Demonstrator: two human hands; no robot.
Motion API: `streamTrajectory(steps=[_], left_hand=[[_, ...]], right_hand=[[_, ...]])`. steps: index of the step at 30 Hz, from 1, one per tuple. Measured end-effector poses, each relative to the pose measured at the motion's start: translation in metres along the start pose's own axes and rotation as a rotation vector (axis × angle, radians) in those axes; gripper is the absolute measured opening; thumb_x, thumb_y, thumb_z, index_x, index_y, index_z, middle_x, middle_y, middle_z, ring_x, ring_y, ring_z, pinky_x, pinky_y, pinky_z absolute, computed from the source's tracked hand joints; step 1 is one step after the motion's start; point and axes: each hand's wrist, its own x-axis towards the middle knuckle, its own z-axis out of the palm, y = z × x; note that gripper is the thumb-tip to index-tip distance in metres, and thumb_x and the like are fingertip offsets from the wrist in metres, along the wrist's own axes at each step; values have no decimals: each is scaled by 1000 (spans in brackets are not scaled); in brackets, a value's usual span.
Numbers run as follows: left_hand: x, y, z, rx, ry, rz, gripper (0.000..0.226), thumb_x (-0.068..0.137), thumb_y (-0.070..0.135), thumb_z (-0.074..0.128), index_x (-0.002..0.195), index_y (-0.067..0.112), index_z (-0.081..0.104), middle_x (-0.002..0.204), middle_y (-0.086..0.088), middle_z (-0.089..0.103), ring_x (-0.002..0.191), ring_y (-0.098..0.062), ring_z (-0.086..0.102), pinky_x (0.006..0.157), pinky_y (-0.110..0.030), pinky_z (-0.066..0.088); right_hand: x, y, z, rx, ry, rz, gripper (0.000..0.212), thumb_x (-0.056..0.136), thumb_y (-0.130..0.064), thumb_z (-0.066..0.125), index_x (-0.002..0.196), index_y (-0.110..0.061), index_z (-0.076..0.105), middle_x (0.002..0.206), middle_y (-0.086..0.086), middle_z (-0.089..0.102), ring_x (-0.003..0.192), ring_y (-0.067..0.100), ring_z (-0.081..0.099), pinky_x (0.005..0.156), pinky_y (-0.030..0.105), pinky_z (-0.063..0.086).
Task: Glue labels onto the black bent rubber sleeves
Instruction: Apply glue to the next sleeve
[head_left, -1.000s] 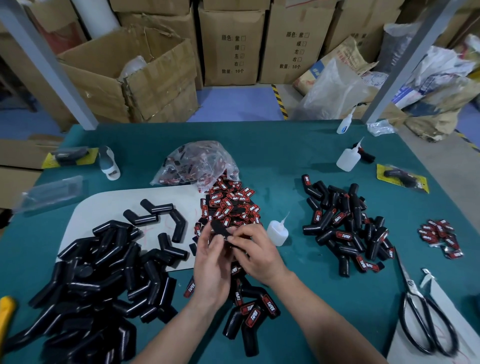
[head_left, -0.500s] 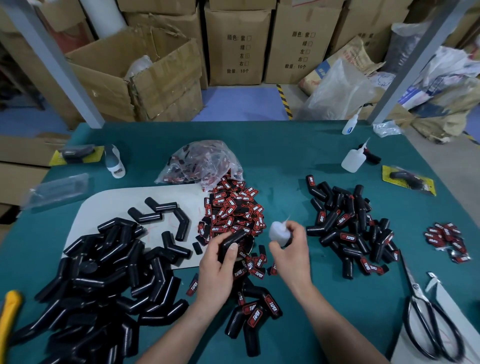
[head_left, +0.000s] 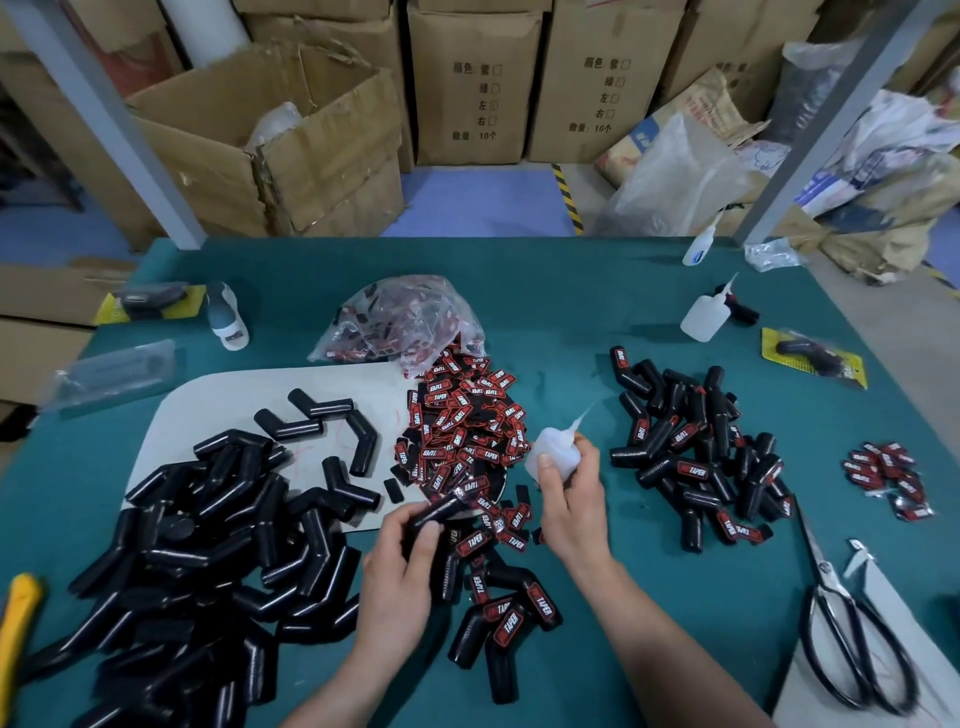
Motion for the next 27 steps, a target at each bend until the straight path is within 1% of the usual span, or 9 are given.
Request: streamTrajectory(steps=[2, 5, 8, 11, 14, 16, 19, 24, 27], left_hand=[[0, -3, -2, -212, 23, -93, 18, 103, 24, 57, 116, 37, 61, 109, 16, 73, 102, -4, 67, 88, -26, 49], [-10, 1, 7, -295, -56, -120, 21, 101, 21, 59, 119, 30, 63, 106, 3, 77, 100, -14, 72, 81, -22, 54], [-3, 10, 14, -241, -54, -43, 27, 96, 31, 61, 123, 32, 60, 110, 10, 73, 102, -8, 69, 87, -15, 52], [28, 20, 17, -230, 10, -32, 25, 99, 19, 66, 118, 35, 61, 111, 11, 71, 103, -3, 68, 84, -10, 50], [42, 23, 23, -252, -25, -25, 33, 99, 9, 66, 121, 33, 61, 118, 7, 70, 105, -3, 69, 84, -12, 52], [46, 21, 23, -231, -12, 17, 36, 99, 8, 65, 120, 37, 60, 114, 10, 71, 105, -2, 68, 85, -11, 51], [50, 16, 22, -198, 11, 33, 36, 99, 9, 66, 117, 40, 62, 111, 19, 70, 100, 0, 69, 80, -9, 51], [54, 13, 20, -48, -20, 109, 37, 100, 16, 66, 124, 44, 62, 123, 31, 56, 108, 10, 60, 84, -8, 49], [57, 10, 20, -75, -33, 52, 38, 100, 21, 67, 130, 43, 60, 126, 27, 63, 89, 9, 64, 79, -9, 51]], right_hand=[[1, 0, 0, -8, -26, -16, 56, 88, -64, 44, 129, -26, 44, 105, -18, 57, 93, -5, 57, 72, 8, 43], [0, 0, 1, -51, -52, -73, 57, 91, -57, 44, 136, -23, 41, 113, -21, 51, 102, -11, 52, 79, 5, 39], [1, -1, 2, -64, -75, -96, 46, 90, -51, 47, 133, -37, 35, 112, -22, 50, 100, -8, 52, 76, 3, 38], [4, -3, 1, 13, -80, -33, 46, 89, -47, 59, 127, -49, 33, 108, -30, 55, 92, -1, 59, 70, 9, 45], [6, -5, -3, 129, -53, 2, 42, 82, -48, 69, 110, -58, 40, 99, -27, 63, 79, 0, 64, 61, 14, 49], [8, -5, -5, 223, -20, 26, 34, 76, -51, 72, 101, -54, 50, 90, -23, 65, 70, -3, 61, 57, 12, 47], [14, 0, -9, 353, 43, 65, 28, 72, -47, 77, 96, -42, 65, 86, -18, 65, 72, 0, 60, 61, 14, 47], [19, 14, -11, 511, 75, 141, 29, 68, -43, 82, 90, -29, 70, 67, 0, 58, 55, 13, 49, 51, 23, 42], [19, 21, -13, 558, 31, 140, 27, 70, -37, 82, 92, -25, 71, 59, 3, 53, 49, 15, 43, 48, 26, 38]])
